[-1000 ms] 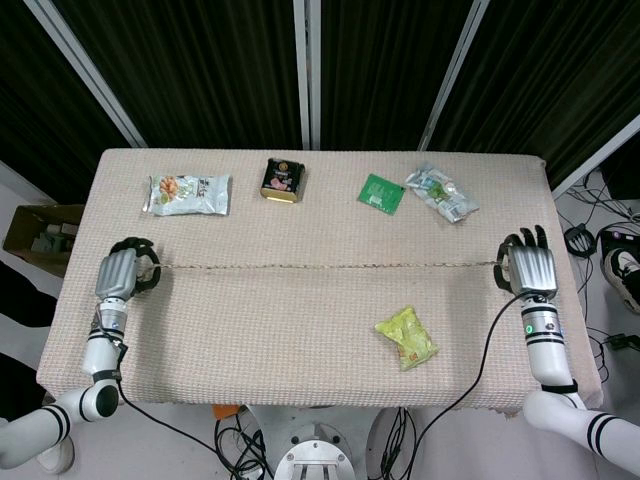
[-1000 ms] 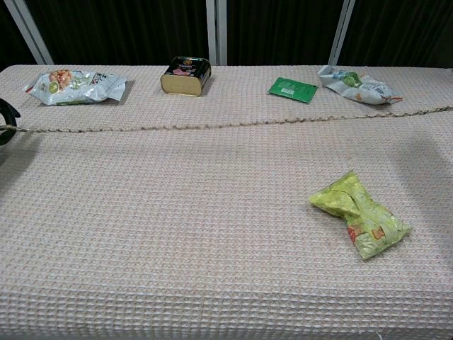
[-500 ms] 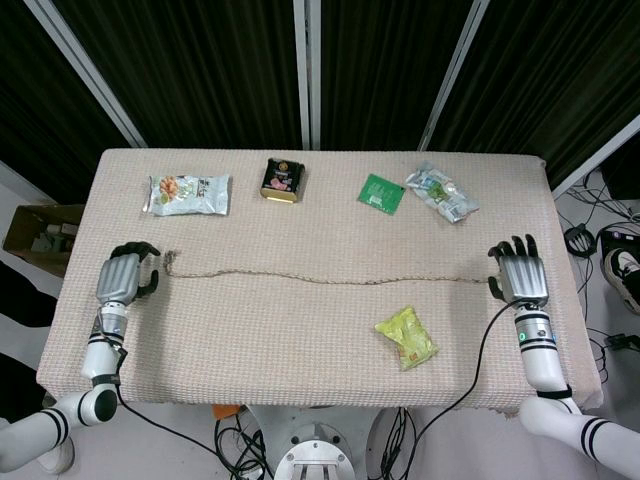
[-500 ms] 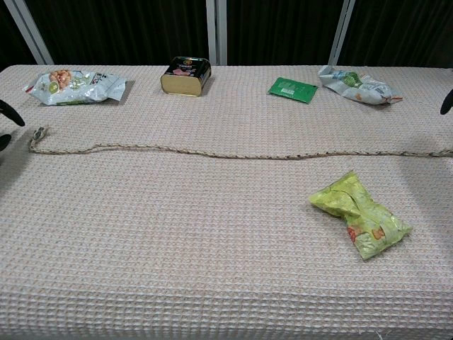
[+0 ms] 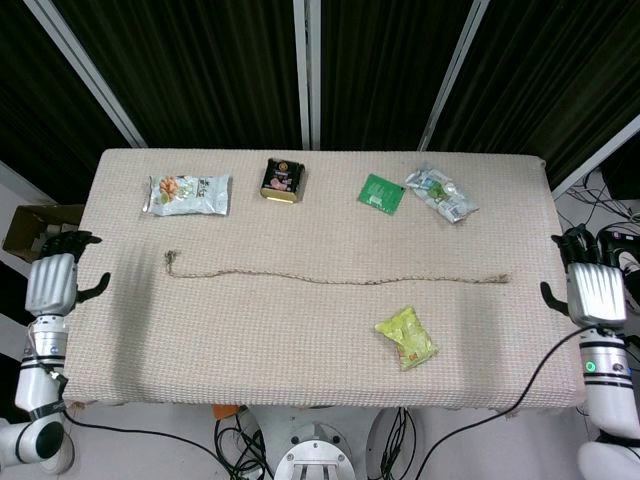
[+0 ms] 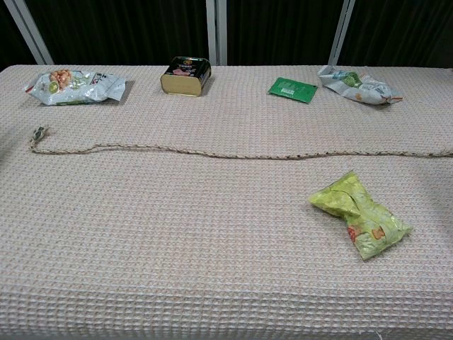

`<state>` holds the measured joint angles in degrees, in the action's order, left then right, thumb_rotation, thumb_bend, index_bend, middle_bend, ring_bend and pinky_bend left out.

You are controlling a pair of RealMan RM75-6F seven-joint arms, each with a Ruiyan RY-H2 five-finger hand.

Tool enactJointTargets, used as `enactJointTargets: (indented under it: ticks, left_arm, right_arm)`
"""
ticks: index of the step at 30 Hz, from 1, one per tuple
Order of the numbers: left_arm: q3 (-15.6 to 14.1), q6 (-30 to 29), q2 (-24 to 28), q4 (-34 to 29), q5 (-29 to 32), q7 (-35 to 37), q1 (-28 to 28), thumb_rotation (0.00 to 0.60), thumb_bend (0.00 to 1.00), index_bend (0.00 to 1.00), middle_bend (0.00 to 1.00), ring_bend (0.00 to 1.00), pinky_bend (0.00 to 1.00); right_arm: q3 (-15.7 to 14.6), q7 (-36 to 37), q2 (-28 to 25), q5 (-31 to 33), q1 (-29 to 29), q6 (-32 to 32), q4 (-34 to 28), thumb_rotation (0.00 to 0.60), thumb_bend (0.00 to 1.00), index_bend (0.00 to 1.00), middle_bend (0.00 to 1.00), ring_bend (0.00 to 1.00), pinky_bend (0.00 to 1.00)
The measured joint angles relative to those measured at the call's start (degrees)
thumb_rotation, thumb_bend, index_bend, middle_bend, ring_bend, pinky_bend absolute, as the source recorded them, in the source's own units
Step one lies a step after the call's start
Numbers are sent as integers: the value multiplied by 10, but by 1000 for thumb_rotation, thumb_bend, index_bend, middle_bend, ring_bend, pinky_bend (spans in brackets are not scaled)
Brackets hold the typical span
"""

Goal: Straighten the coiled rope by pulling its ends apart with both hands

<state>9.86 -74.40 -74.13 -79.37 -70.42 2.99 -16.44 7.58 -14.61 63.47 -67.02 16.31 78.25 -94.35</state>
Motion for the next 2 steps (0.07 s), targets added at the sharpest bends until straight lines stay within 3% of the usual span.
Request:
enactJointTargets:
  ticks: [2]
  left_arm:
    - [-10,-13,27,-16,-18,12,15,600,285,274,189,118,131]
  right_arm:
    - [-11,29,-20,-28,-26,29,-13,600,296,157,165,37,62]
